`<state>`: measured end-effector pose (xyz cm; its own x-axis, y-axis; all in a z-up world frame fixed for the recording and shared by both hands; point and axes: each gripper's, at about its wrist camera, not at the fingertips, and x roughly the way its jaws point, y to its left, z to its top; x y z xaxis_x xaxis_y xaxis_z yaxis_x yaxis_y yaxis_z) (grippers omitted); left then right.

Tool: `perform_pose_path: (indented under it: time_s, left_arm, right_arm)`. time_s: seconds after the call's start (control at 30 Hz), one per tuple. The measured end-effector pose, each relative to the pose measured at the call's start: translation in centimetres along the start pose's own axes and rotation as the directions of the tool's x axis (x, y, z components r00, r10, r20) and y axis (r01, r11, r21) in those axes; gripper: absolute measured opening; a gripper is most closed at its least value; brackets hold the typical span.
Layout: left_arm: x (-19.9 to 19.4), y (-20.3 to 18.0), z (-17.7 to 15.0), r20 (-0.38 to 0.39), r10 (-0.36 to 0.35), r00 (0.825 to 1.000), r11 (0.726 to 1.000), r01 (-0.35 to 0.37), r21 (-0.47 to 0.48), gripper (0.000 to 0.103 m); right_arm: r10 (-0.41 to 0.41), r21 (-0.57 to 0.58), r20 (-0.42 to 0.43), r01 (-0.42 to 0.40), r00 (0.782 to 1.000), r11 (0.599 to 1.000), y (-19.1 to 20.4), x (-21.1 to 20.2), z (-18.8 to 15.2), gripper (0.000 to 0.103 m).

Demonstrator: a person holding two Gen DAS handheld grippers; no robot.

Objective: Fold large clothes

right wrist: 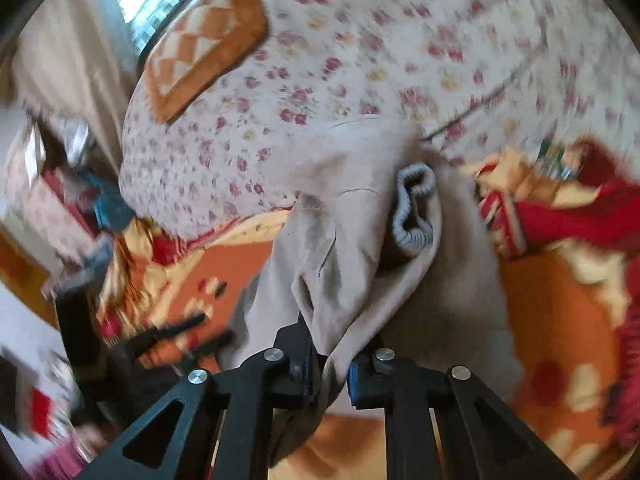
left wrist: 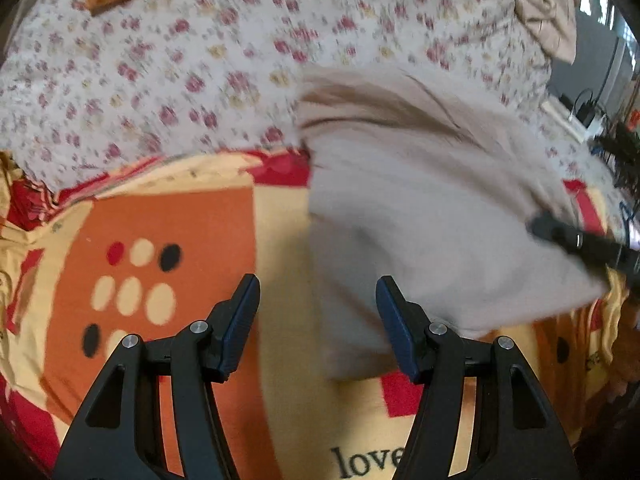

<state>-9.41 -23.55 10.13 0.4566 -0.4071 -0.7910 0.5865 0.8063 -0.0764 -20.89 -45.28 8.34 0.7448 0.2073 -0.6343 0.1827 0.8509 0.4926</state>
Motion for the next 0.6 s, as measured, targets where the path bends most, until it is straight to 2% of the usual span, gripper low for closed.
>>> perform_pose_path:
  time_s: [0.1, 0.2, 0.27, 0.3, 0.33, 0.4, 0.47, 0.6]
  left_arm:
    - [0.3, 0.3, 0.4, -0.001, -0.009, 1.0, 0.999, 0.009, -0.033, 0.06]
    - [2.0, -0.7, 0.7, -0.033, -0.027, 0.999, 0.998, 0.026, -0.048, 0.06]
    - [3.0, -1.5, 0.9, -0.054, -0.032, 0.998, 0.999, 0.029, -0.038, 0.06]
    - [3.4, -1.9, 0.9, -0.06, -0.029, 0.998, 0.999, 0.028, -0.031, 0.06]
    - [3.8, -2.2, 0.9, -0.067, -0.025, 0.997, 1.0, 0.024, -0.02, 0.06]
    - [4.5, -2.7, 0.8, -0.081, -0.019, 0.997, 1.0, 0.019, -0.003, 0.06]
    - [4.8, -2.9, 0.8, -0.084, -0.02, 0.996, 1.0, 0.02, 0.006, 0.06]
    - [4.5, -2.6, 1.1, -0.088, -0.031, 0.996, 1.0, 0.03, -0.007, 0.06]
  right_arm:
    - [-0.054, -0.004, -0.03, 0.054, 0.998, 0.999, -0.9, -0.2, -1.5, 0.011]
    - [-0.158, 0.012, -0.101, 0.16, 0.982, 0.987, -2.9, 2.2, -2.6, 0.011]
    - [-0.142, 0.066, -0.117, 0.15, 0.983, 0.986, -4.1, 2.7, -2.5, 0.011]
    - [-0.107, 0.11, -0.099, 0.117, 0.989, 0.987, -4.7, 2.3, -2.3, 0.016]
    - [-0.068, 0.161, -0.067, 0.078, 0.995, 0.984, -5.4, 1.6, -2.1, 0.038]
    - [-0.065, 0.231, -0.019, 0.067, 0.998, 0.971, -6.4, 0.2, -1.7, 0.061]
    - [-0.066, 0.258, 0.027, 0.057, 0.997, 0.964, -7.0, -0.7, -1.0, 0.061]
    - [-0.105, 0.198, 0.023, 0.099, 0.994, 0.975, -6.1, 0.6, 1.4, 0.061]
